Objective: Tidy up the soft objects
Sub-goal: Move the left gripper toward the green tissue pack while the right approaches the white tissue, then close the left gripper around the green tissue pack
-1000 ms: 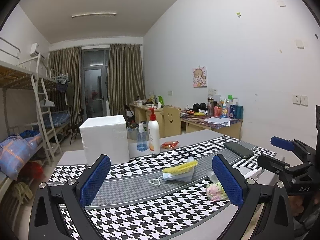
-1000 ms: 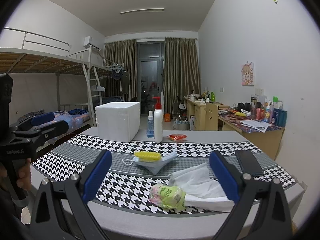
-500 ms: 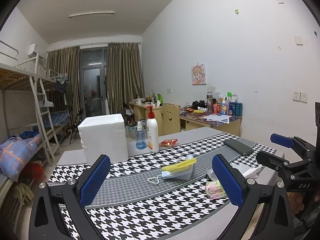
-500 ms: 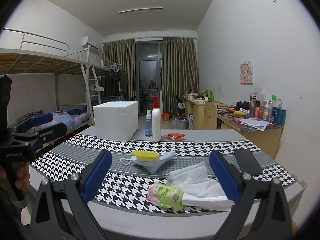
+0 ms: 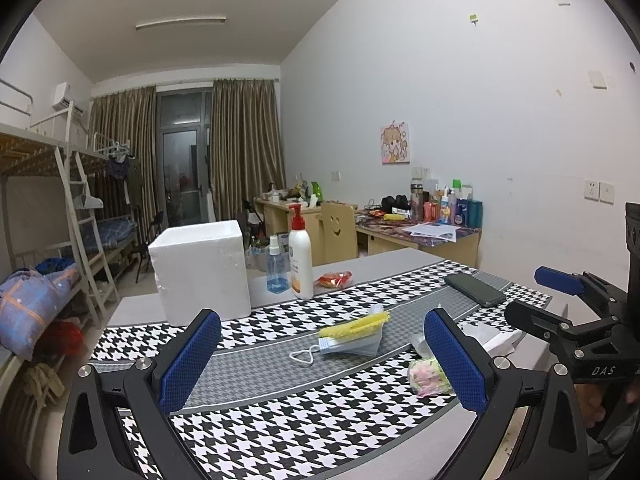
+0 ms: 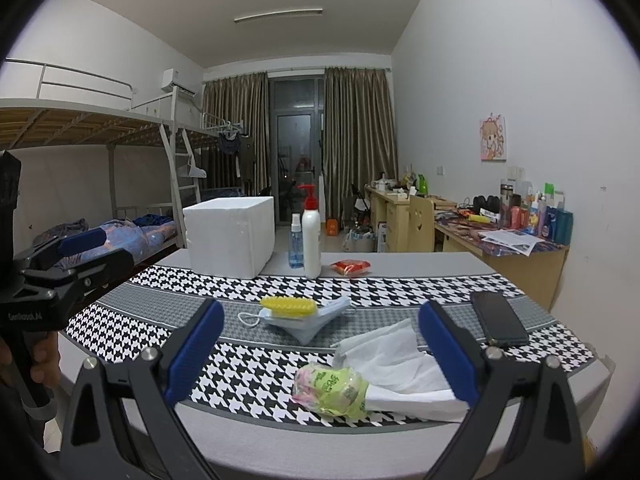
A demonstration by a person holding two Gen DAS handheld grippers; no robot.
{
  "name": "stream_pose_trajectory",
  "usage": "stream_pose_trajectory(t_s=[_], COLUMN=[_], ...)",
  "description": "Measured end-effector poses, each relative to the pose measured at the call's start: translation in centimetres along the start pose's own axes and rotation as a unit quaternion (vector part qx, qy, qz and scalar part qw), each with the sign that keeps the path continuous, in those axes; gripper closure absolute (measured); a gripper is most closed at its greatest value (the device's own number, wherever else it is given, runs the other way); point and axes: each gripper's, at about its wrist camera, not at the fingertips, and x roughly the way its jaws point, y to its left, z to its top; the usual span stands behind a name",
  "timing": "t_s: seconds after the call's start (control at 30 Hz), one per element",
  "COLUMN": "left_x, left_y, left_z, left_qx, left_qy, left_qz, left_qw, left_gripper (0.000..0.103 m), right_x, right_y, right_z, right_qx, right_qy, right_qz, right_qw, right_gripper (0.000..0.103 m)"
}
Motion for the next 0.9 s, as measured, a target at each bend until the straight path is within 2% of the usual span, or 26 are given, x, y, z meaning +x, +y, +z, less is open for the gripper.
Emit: stream_pose_trajectory(t_s=[0.5,0.9], left_x=[2.8,4.9], left_y=[-1.3,-3.0], left_z=[-0.9,-2.2], left_qx=[0.014,0.019], left_qy=[0.029,0.06], left_qz=[-0.024,-0.059], left_qw=[0.9992,0.9963], left_gripper=[0.001,0.001], right_x=[1.4,2.0], right_y=[-1.6,-3.2], right_z=[-0.6,-1.9], right_qx=[0.017,0.03], right_qy=[0.025,0.05], right_qz=[-0.021,-0.039], right_qw=[0.999,0.998], right_gripper=[0.003,0.003])
